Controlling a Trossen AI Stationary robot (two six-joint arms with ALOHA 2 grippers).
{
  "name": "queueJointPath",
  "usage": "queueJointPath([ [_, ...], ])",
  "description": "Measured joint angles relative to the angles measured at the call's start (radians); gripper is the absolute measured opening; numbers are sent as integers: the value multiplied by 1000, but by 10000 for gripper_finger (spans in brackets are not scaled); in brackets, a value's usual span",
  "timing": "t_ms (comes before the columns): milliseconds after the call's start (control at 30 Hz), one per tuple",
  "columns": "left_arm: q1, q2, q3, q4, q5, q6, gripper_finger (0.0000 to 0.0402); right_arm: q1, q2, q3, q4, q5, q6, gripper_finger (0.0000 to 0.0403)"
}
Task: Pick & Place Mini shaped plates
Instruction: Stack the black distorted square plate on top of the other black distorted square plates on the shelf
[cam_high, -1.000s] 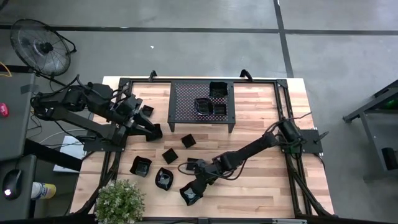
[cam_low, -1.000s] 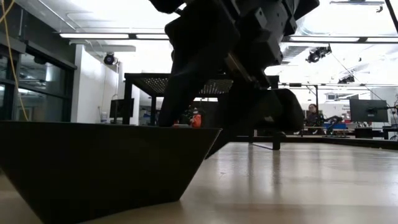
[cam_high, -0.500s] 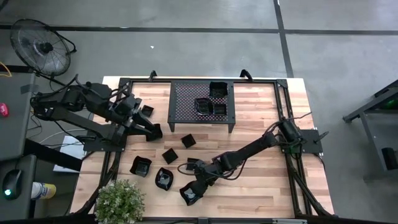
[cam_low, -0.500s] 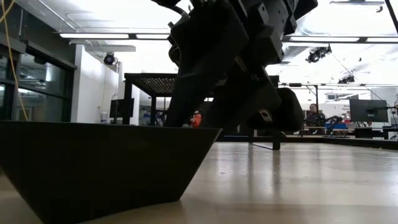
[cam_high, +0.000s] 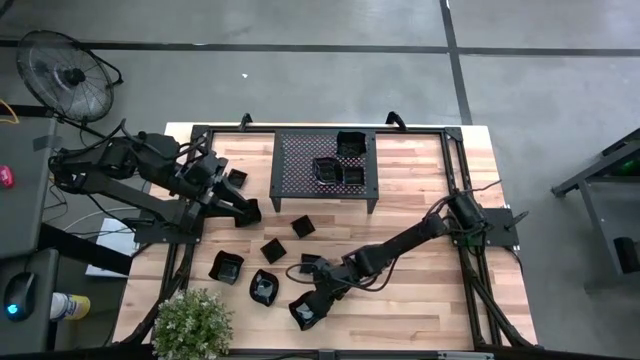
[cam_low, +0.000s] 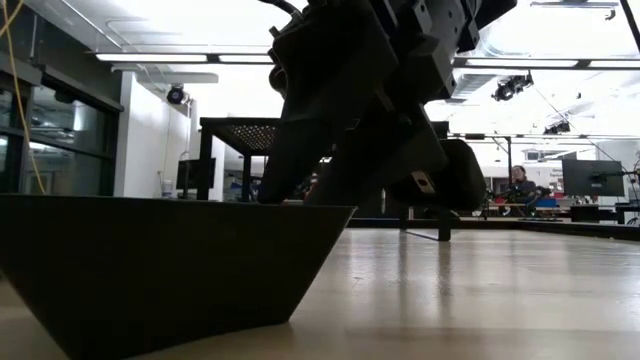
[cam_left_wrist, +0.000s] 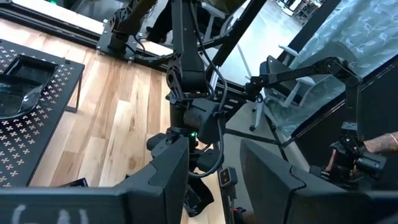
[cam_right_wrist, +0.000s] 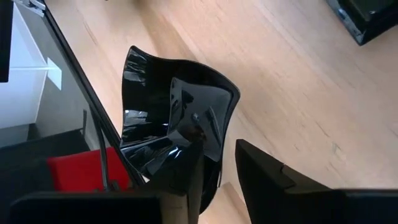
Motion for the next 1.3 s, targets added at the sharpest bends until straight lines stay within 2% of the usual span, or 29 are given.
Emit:
queueJointPath([
  [400,0,0,0,0,0,1,142,0,2,0,5,-22,-8,33],
  [600,0,0,0,0,0,1,142,5,48,-1,91,-37,13,30],
  [900,0,0,0,0,0,2,142,12,50,-1,91,-35,30,4],
  [1300,0,0,0,0,20,1,142,13,22,-1,69,-23,52,1],
])
